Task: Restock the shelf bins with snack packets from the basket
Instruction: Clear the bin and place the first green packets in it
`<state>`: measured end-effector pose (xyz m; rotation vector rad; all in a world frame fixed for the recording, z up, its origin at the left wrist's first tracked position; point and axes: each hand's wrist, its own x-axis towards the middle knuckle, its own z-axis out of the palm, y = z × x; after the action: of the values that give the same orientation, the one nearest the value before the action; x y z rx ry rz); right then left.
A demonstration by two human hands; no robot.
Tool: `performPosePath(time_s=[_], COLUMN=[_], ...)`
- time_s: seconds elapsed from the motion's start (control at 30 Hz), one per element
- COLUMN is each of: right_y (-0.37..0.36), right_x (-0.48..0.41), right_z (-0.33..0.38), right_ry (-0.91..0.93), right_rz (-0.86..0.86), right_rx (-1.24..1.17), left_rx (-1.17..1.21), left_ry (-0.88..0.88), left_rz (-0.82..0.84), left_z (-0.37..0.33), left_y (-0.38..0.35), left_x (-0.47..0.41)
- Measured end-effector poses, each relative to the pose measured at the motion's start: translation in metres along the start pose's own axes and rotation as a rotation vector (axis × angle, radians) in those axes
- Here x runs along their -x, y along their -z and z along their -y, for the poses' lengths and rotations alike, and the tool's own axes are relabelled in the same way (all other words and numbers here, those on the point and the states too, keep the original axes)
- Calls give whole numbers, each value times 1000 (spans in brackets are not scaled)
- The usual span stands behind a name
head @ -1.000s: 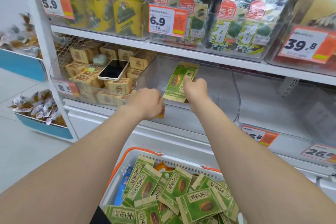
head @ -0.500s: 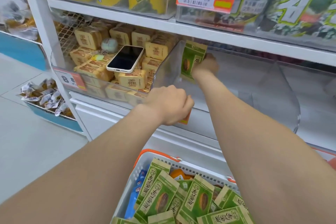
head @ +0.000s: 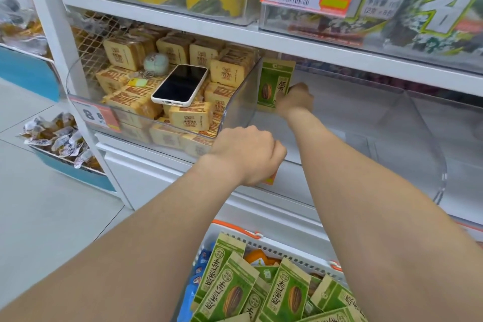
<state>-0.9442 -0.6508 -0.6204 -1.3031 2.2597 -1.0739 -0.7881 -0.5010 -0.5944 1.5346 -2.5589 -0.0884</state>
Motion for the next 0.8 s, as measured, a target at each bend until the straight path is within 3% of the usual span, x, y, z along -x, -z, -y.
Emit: performPosePath(time_s=[0.53,0.8], right_y=[7,26], right_x=[1,19], right_z=[3,7], right_ry=[-58,-85], right_rz=[-5,39], right_rx=[-23,32], left_rx=[-12,88], left_ry=[-22,63], left_rz=[-35,12], left_z=[1,-2], left_y=[-7,-1], left_x=[-3,-1])
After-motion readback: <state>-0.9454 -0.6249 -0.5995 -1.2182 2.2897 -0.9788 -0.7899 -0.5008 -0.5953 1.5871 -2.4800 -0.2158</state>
